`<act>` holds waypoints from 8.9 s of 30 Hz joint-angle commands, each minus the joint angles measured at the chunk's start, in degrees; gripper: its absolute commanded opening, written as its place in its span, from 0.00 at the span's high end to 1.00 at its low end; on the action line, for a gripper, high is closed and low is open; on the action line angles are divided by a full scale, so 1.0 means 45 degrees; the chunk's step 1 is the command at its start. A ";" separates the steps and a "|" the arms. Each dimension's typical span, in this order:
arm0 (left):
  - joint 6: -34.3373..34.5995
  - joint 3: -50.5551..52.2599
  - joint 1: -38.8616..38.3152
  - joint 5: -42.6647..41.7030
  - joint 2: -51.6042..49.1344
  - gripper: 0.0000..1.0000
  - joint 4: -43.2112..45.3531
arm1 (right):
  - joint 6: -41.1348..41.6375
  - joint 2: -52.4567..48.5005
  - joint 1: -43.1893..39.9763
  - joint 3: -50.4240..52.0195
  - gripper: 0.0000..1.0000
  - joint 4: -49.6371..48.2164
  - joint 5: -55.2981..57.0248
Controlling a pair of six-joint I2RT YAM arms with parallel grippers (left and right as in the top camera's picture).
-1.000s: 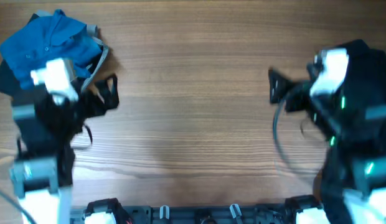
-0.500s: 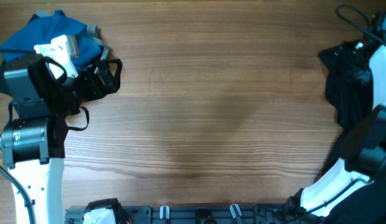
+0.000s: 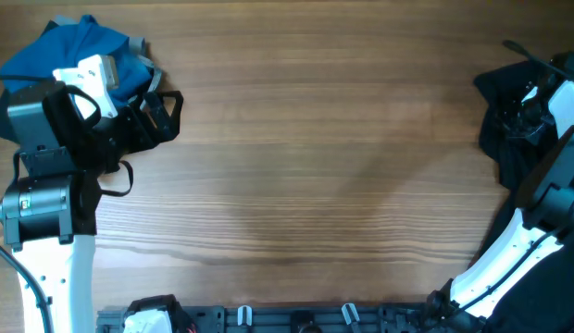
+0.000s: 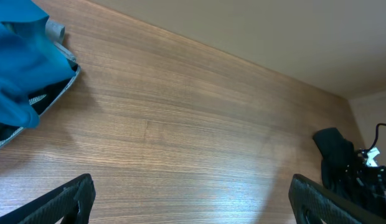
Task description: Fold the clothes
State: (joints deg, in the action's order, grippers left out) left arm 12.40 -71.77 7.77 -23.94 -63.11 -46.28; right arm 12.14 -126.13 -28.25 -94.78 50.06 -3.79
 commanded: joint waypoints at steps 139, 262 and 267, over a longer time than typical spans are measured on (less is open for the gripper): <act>-0.0602 -0.0306 -0.1263 0.2798 -1.2492 0.68 0.4940 | 0.3230 0.4901 0.2526 0.9938 0.74 -0.3619 -0.1409; 0.0355 -0.0306 -0.0607 0.3993 -0.5552 0.24 -0.1734 | 0.5017 1.0550 0.1146 1.4523 0.21 -0.0437 -0.4158; 0.0355 -0.0306 -0.0607 0.3993 -0.5552 0.24 -0.1734 | 0.5999 1.0550 0.1146 1.4936 0.62 -0.1384 -0.3152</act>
State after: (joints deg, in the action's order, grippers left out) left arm 13.23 -73.19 4.73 -5.82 -88.12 -54.06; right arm 36.29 -77.60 -23.42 -30.06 47.42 -21.76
